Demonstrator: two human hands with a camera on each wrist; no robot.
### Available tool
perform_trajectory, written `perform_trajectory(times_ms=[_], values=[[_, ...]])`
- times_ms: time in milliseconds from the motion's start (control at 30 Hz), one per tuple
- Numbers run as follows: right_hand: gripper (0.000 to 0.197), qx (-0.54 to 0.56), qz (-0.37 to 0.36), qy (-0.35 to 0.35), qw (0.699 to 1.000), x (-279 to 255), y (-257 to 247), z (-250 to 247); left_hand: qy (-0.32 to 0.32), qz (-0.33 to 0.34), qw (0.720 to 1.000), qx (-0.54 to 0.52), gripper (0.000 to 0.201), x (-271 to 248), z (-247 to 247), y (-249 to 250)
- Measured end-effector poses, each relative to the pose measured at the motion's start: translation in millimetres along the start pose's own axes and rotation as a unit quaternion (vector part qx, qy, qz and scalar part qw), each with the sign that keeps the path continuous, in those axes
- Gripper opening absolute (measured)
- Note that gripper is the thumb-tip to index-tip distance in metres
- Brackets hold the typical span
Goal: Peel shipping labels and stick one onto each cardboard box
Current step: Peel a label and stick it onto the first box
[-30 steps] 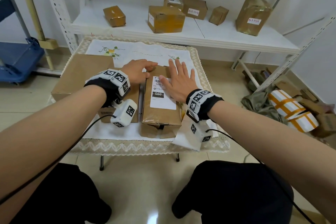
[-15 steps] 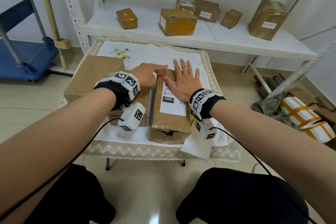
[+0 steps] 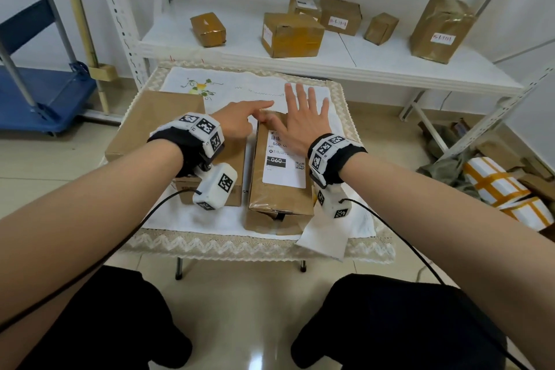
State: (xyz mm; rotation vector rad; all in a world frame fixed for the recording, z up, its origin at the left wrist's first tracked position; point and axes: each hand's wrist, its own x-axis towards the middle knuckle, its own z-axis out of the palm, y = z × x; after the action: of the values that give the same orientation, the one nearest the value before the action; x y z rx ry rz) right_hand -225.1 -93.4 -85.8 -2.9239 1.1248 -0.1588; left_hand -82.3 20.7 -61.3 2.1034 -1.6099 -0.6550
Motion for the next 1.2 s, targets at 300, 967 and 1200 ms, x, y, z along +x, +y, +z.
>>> perform_trajectory(times_ms=[300,967,1200], values=[[0.097,-0.063,-0.088,-0.011,0.994,-6,-31,7,-0.034,-0.058,0.994,-0.089,0.077,15,-17,0],[0.083,-0.083,-0.045,-0.009,0.995,36,-18,11,-0.015,-0.064,0.994,-0.088,0.072,21,-11,-8],[0.082,0.038,0.096,-0.048,0.993,14,4,-15,-0.042,-0.078,0.992,-0.085,0.071,9,-12,-5]])
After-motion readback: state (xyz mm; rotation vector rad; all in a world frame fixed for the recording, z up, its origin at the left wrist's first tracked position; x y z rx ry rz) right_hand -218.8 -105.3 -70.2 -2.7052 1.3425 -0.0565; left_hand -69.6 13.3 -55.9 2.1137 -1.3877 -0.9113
